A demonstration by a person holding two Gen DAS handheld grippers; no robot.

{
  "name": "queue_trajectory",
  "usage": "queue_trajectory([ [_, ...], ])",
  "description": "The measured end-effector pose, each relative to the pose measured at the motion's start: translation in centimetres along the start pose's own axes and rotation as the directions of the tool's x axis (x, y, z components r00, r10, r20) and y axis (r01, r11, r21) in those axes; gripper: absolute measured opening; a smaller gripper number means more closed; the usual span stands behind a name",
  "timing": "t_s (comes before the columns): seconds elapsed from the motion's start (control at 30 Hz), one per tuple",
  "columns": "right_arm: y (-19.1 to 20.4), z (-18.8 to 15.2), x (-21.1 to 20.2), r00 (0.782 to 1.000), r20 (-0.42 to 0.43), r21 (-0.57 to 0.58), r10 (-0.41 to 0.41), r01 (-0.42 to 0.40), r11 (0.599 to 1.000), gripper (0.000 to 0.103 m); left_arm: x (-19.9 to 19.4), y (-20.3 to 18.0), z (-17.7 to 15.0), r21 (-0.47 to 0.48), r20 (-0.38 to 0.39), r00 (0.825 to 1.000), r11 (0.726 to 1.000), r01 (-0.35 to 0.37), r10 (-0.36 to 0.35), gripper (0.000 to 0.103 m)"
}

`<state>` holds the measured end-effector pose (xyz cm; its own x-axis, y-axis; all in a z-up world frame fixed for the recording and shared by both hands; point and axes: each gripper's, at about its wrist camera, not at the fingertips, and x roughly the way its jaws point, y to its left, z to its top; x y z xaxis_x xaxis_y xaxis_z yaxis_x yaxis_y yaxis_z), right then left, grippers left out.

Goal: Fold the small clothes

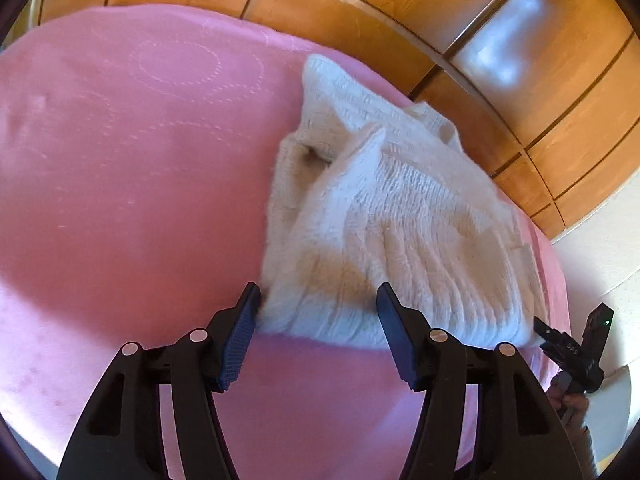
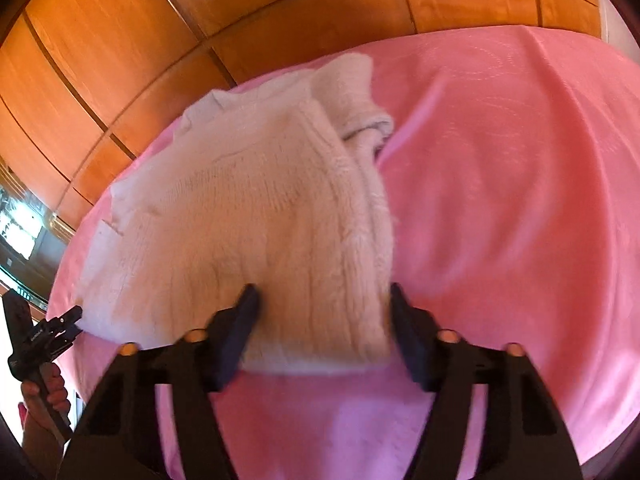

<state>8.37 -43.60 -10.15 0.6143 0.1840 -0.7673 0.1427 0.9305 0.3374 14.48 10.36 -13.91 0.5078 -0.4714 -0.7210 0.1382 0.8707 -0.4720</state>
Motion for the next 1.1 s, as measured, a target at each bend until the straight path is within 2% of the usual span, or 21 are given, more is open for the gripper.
queue_trajectory([
  [0.03, 0.3, 0.1, 0.1, 1.000, -0.002, -0.010, 0.000, 0.000, 1.000, 0.038, 0.4, 0.0, 0.0, 0.007, -0.015, 1.000, 1.000, -0.012, 0.012, 0.048],
  [0.07, 0.6, 0.2, 0.2, 1.000, -0.006, -0.020, 0.013, -0.014, 1.000, 0.027, 0.9, -0.1, 0.1, 0.011, -0.029, 1.000, 1.000, -0.013, 0.013, 0.031],
  [0.1, 1.1, 0.2, 0.1, 1.000, -0.009, -0.033, 0.018, -0.018, 0.999, 0.022, 1.0, -0.1, 0.1, 0.003, -0.040, 0.999, 1.000, 0.003, -0.003, 0.024],
  [0.2, 1.9, -0.3, -0.6, 1.000, 0.006, -0.070, 0.001, 0.000, 0.998, 0.017, 0.3, -0.2, -0.3, -0.009, -0.029, 0.999, 1.000, 0.016, -0.017, 0.018],
  [0.47, 1.6, -1.9, -5.1, 0.995, 0.047, -0.042, 0.086, -0.084, 0.996, 0.015, -3.5, -0.1, -2.1, -0.013, -0.014, 0.997, 0.997, 0.072, -0.072, 0.015],
  [0.6, 1.4, -3.5, -6.8, 0.994, 0.015, -0.052, 0.108, -0.108, 0.993, 0.015, -5.9, 0.2, -4.0, -0.011, -0.032, 0.995, 0.996, 0.092, -0.093, 0.015],
  [0.7, 0.5, -5.7, -8.7, 0.991, -0.034, -0.051, 0.130, -0.131, 0.990, 0.015, -8.1, 1.0, -6.5, -0.028, -0.069, 0.993, 0.995, 0.097, -0.099, 0.015],
  [0.83, -1.1, -7.4, -8.5, 0.989, -0.080, 0.002, 0.123, -0.123, 0.992, 0.017, -8.7, 2.1, -8.8, -0.065, -0.097, 0.994, 0.997, 0.040, -0.047, 0.018],
  [0.9, -1.2, -7.1, -7.8, 0.995, -0.072, 0.005, 0.073, -0.073, 0.997, 0.027, -9.0, 1.6, -8.2, -0.027, -0.037, 0.995, 0.996, -0.088, 0.087, 0.021],
  [0.97, -1.1, -6.3, -8.0, 0.999, -0.034, 0.001, 0.024, -0.024, 1.000, 0.038, -10.0, 0.9, -7.2, 0.011, 0.026, 0.992, 0.992, -0.126, 0.125, 0.021],
  [1.03, -0.4, -5.4, -8.7, 1.000, 0.010, -0.029, 0.004, -0.003, 1.000, 0.042, -11.3, -0.3, -5.9, 0.054, 0.096, 0.993, 0.996, -0.068, 0.063, 0.021],
  [1.1, 0.9, -4.7, -8.9, 0.999, 0.024, -0.076, 0.030, -0.028, 0.997, 0.042, -11.6, -1.8, -5.4, 0.127, 0.112, 0.994, 0.992, -0.015, 0.001, 0.021],
])
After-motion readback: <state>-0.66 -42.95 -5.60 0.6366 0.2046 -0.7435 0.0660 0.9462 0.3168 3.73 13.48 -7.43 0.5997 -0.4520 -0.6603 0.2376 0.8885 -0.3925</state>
